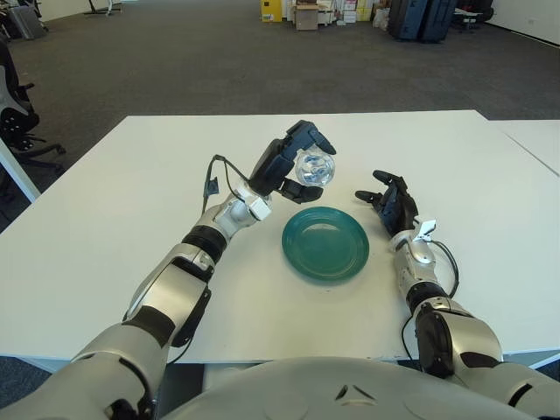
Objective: Put the bottle into the plate.
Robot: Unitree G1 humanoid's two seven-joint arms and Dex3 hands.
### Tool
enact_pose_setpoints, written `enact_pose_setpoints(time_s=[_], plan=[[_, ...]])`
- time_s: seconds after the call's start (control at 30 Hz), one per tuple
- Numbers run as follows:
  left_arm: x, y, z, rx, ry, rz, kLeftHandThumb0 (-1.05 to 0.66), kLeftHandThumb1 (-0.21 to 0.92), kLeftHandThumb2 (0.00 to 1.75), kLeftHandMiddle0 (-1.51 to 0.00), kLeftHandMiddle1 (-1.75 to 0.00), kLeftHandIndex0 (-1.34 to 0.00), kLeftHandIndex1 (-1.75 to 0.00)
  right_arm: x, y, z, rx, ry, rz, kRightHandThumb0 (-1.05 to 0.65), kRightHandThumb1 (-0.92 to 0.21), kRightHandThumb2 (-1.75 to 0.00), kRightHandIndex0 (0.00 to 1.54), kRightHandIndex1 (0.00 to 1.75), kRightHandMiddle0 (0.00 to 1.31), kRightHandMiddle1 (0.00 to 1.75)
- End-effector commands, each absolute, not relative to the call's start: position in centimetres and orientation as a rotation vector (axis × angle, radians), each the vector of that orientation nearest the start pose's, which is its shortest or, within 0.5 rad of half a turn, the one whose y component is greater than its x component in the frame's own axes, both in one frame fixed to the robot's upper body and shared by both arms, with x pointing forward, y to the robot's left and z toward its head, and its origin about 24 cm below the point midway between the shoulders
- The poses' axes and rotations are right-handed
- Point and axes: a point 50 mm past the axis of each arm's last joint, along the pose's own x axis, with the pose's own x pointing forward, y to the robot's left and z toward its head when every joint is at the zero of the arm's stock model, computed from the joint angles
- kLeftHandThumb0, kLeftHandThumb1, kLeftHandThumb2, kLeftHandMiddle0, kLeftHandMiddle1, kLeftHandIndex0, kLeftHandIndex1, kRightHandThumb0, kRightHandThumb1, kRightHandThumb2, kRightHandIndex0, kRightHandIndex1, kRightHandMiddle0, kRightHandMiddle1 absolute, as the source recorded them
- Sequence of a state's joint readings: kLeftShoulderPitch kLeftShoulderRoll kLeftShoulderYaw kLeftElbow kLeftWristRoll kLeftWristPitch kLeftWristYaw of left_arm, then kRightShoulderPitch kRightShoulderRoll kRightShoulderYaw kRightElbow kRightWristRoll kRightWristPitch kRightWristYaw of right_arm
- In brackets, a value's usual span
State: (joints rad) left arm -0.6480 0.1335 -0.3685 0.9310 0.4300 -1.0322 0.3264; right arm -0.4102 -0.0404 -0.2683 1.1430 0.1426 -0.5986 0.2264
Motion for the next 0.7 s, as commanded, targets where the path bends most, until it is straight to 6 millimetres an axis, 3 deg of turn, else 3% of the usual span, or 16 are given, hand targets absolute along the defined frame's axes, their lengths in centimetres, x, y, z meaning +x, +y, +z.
enact_pose_setpoints(time_s=[0.0,0.67], plan=[[31.3,6.8,8.8,0.411,-0.771,-0.445,-0.46,0.34,1.29,-1.18,-1.75,-0.59,-1.75,25.8,-16.8,-7.1,0.218,0.277,-0.031,-0.90,-0.92,-1.08,0.56,0.81,0.06,1.11],[30.5,6.1,7.0,0.379,-0.667,-0.572,-0.46,0.34,1.28,-1.18,-1.75,-0.58,-1.75,25.8,-16.5,-7.1,0.211,0.266,-0.037,-0.88,-0.92,-1.08,0.51,0.79,0.02,1.10]])
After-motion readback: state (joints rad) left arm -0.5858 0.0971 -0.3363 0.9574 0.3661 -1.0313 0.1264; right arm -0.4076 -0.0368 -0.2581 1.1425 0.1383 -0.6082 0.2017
